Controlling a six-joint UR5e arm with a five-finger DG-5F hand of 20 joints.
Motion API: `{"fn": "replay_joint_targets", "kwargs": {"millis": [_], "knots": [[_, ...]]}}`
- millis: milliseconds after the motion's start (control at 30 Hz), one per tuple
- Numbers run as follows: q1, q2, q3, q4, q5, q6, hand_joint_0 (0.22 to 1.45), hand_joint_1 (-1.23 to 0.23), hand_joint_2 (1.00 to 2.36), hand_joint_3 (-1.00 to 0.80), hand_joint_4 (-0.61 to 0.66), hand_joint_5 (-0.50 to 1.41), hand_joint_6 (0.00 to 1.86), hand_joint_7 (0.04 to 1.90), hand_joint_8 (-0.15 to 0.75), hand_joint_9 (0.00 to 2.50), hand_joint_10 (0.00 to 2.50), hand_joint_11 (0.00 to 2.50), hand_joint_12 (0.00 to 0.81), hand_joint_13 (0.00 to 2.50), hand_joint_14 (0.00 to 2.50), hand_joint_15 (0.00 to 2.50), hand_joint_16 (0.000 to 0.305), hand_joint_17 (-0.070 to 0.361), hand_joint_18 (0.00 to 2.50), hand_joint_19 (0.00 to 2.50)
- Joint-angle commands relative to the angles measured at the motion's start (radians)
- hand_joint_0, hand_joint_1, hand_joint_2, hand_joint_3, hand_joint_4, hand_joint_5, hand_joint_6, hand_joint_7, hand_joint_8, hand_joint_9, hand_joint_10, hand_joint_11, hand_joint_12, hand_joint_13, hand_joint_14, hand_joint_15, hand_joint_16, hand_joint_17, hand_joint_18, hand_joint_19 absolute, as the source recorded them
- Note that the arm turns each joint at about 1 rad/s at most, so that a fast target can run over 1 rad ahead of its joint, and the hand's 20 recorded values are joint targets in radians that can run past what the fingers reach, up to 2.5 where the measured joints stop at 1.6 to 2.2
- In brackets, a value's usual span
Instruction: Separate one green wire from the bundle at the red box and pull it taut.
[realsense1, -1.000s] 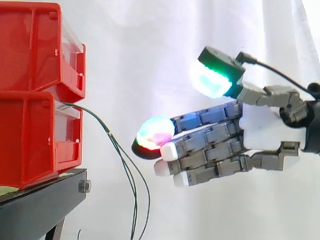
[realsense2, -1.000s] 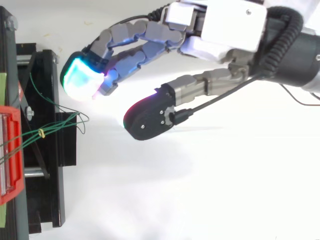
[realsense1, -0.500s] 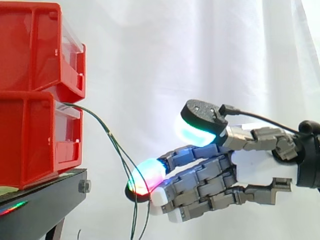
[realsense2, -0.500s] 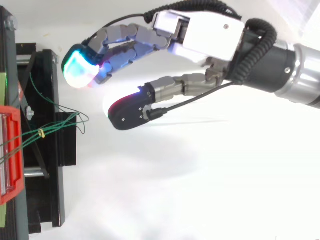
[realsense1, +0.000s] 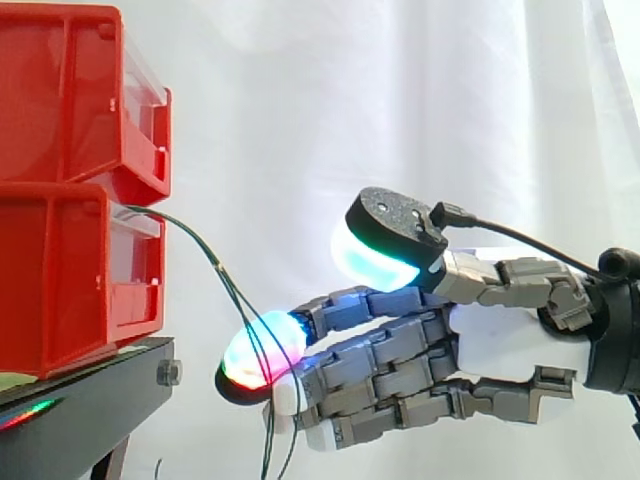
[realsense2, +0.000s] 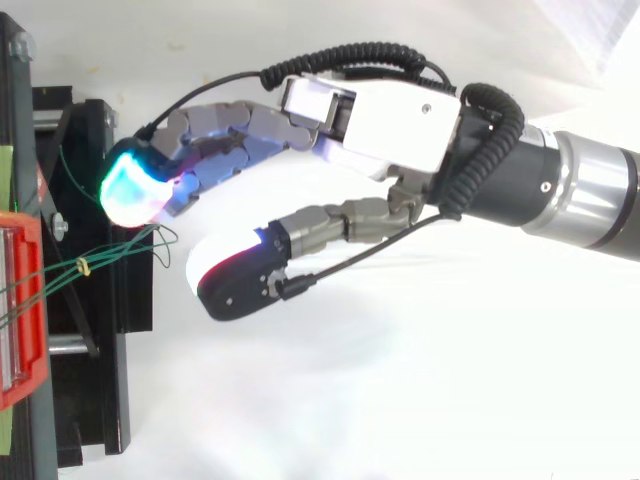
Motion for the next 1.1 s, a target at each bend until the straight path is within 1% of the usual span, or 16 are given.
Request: {"fn": "replay_joint_targets", "kwargs": {"millis": [0,167,200,233,267,333,400,467,600,667,700,833,900,1067], "knots": [[0.011,0.001,0.001,0.023,-0.002,-0.009,0.53,-0.60,1.00,-0.46,0.26,-0.15,0.50,0.78,0.254,0.67,0.01,0.33,0.344,0.54,0.01,0.16,0.055,0.123,0.44,0.22],[0.016,-0.001,0.003,0.044,0.000,-0.009,0.54,-0.59,1.00,-0.46,0.26,-0.15,0.50,0.78,0.254,0.68,0.01,0.33,0.345,0.55,0.01,0.17,0.055,0.124,0.45,0.22],[0.020,-0.001,0.003,0.052,0.001,-0.012,0.54,-0.59,1.00,-0.46,0.26,-0.15,0.50,0.78,0.254,0.68,0.01,0.33,0.346,0.55,0.01,0.17,0.055,0.123,0.45,0.22],[0.020,-0.001,0.003,0.054,0.001,-0.014,0.54,-0.59,1.00,-0.46,0.26,-0.15,0.50,0.78,0.255,0.68,0.01,0.34,0.345,0.55,0.01,0.17,0.055,0.123,0.45,0.23],[0.025,-0.001,0.003,0.055,0.001,-0.017,0.54,-0.59,1.00,-0.46,0.26,-0.15,0.50,0.79,0.257,0.68,0.01,0.34,0.347,0.55,0.01,0.17,0.055,0.123,0.45,0.23],[0.028,-0.001,0.004,0.058,0.001,-0.020,0.54,-0.59,1.00,-0.46,0.26,-0.15,0.50,0.78,0.257,0.68,0.01,0.34,0.347,0.55,0.01,0.18,0.055,0.123,0.46,0.22],[0.032,-0.010,0.017,0.057,0.003,-0.018,0.54,-0.59,1.00,-0.46,0.26,-0.15,0.50,0.78,0.256,0.68,0.01,0.34,0.348,0.56,0.01,0.18,0.055,0.123,0.46,0.22],[0.032,-0.013,0.035,0.040,0.003,-0.009,0.54,-0.59,1.00,-0.46,0.26,-0.15,0.50,0.78,0.257,0.69,0.01,0.35,0.347,0.56,0.01,0.19,0.055,0.123,0.46,0.23],[0.036,-0.013,0.044,0.014,0.003,-0.003,0.54,-0.59,1.00,-0.46,0.27,-0.15,0.50,0.78,0.256,0.69,0.01,0.35,0.346,0.56,0.01,0.18,0.055,0.123,0.46,0.23],[0.036,-0.013,0.046,0.012,0.000,-0.003,0.54,-0.59,1.00,-0.46,0.27,-0.15,0.50,0.78,0.255,0.70,0.01,0.34,0.346,0.56,0.01,0.18,0.055,0.123,0.46,0.23],[0.037,-0.028,0.044,0.021,0.000,-0.001,0.54,-0.59,1.00,-0.46,0.27,-0.15,0.50,0.78,0.254,0.70,0.01,0.35,0.346,0.56,0.01,0.19,0.055,0.123,0.47,0.23],[0.037,-0.059,0.050,0.058,-0.005,0.012,0.54,-0.59,1.00,-0.46,0.27,-0.14,0.50,0.79,0.256,0.70,0.01,0.35,0.343,0.57,0.01,0.19,0.055,0.123,0.47,0.23],[0.037,-0.060,0.053,0.078,-0.003,0.035,0.54,-0.59,1.00,-0.46,0.27,-0.14,0.50,0.80,0.255,0.70,0.01,0.35,0.344,0.57,0.01,0.19,0.055,0.123,0.47,0.24],[0.039,-0.060,0.058,0.064,-0.006,0.048,0.55,-0.59,1.00,-0.46,0.29,-0.12,0.50,0.83,0.255,0.72,0.01,0.35,0.340,0.58,0.01,0.20,0.054,0.122,0.49,0.24]]}}
